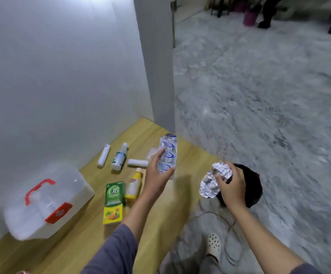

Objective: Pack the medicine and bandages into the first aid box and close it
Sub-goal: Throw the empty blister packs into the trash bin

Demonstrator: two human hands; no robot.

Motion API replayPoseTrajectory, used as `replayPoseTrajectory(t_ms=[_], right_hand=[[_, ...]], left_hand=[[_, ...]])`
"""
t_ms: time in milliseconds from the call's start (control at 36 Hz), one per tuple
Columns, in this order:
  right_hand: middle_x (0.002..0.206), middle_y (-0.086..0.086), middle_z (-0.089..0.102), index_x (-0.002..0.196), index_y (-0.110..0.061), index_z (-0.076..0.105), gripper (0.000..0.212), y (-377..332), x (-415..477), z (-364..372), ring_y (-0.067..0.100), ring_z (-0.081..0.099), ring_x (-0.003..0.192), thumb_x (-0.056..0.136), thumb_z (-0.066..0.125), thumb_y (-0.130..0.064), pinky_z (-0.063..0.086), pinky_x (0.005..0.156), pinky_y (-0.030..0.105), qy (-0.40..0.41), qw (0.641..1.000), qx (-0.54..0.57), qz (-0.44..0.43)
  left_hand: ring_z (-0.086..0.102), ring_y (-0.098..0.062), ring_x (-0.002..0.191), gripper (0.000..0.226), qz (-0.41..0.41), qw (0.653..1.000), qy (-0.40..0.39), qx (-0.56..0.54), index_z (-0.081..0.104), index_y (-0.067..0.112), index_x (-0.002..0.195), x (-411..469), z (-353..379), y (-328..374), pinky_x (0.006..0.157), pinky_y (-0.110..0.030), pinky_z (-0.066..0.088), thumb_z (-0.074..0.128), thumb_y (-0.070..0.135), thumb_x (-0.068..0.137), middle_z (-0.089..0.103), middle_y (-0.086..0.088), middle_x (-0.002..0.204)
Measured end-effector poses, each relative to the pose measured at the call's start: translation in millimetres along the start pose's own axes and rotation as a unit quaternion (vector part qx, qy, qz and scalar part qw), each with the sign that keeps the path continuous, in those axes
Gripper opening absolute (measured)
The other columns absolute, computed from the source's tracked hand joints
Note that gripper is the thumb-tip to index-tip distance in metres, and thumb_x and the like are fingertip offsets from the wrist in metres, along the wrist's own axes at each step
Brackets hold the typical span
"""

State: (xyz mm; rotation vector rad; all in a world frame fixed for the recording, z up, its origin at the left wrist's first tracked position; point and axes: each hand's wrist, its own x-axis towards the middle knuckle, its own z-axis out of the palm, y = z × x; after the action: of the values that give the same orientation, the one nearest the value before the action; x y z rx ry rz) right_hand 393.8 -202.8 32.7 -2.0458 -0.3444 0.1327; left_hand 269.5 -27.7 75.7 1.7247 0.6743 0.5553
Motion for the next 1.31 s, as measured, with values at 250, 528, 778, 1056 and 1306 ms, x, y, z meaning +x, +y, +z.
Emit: replayPoseTrajectory(t_ms=[250, 528, 778, 1056, 1306], right_hand=[[0.125, 0.02, 0.049, 0.127, -0.006, 0.051, 0.051, 109, 117, -75, 0.032, 0.047, 0.118, 0.079, 0.066, 0.0, 0.031, 0.096, 0.023, 0.07, 0.99, -0.023, 0.122], [0.124, 0.017, 0.044, 0.128, -0.004, 0.047, 0.05, 245, 196, -77, 0.028, 0.048, 0.116, 0.082, 0.065, -0.002, 0.03, 0.091, 0.014, 0.059, 0.971, -0.038, 0.23], [0.126, 0.016, 0.043, 0.131, -0.005, 0.044, 0.054, 338, 232, -31, 0.026, 0.049, 0.115, 0.081, 0.066, -0.002, 0.028, 0.091, 0.009, 0.035, 0.964, -0.042, 0.26], [0.154, 0.01, 0.017, 0.148, -0.015, 0.012, 0.074, 341, 228, -30, 0.024, 0.02, 0.142, 0.09, 0.058, -0.02, 0.027, 0.112, 0.034, -0.136, 0.939, -0.101, 0.301], [0.158, 0.005, 0.007, 0.148, -0.015, 0.008, 0.068, 221, 239, -56, 0.021, 0.008, 0.145, 0.095, 0.048, -0.026, 0.017, 0.118, 0.036, -0.206, 0.94, -0.179, 0.205]], left_hand=[[0.047, -0.007, 0.111, 0.065, -0.072, 0.982, -0.172, 0.04, 0.046, 0.012, 0.13, 89, 199, -14, 0.082, 0.005, 0.029, 0.063, 0.019, 0.067, 0.048, 0.002, 0.124], [0.041, -0.011, 0.116, 0.057, -0.196, 0.948, -0.237, 0.079, 0.044, 0.009, 0.131, 151, 367, -106, 0.082, -0.003, 0.029, 0.064, -0.004, 0.079, 0.045, -0.008, 0.134], [0.041, -0.01, 0.107, 0.059, -0.266, 0.913, -0.267, 0.156, 0.041, 0.008, 0.134, 183, 420, -210, 0.077, -0.008, 0.03, 0.062, -0.002, 0.08, 0.044, -0.009, 0.131], [0.027, -0.022, 0.14, 0.073, -0.254, 0.887, -0.327, 0.205, 0.021, 0.016, 0.146, 194, 406, -205, 0.112, -0.041, 0.03, 0.061, 0.031, 0.087, 0.027, -0.004, 0.151], [0.015, -0.018, 0.144, 0.069, -0.127, 0.891, -0.317, 0.298, 0.013, 0.013, 0.147, 219, 334, -88, 0.114, -0.03, 0.016, 0.047, 0.041, 0.093, 0.014, -0.005, 0.157]])
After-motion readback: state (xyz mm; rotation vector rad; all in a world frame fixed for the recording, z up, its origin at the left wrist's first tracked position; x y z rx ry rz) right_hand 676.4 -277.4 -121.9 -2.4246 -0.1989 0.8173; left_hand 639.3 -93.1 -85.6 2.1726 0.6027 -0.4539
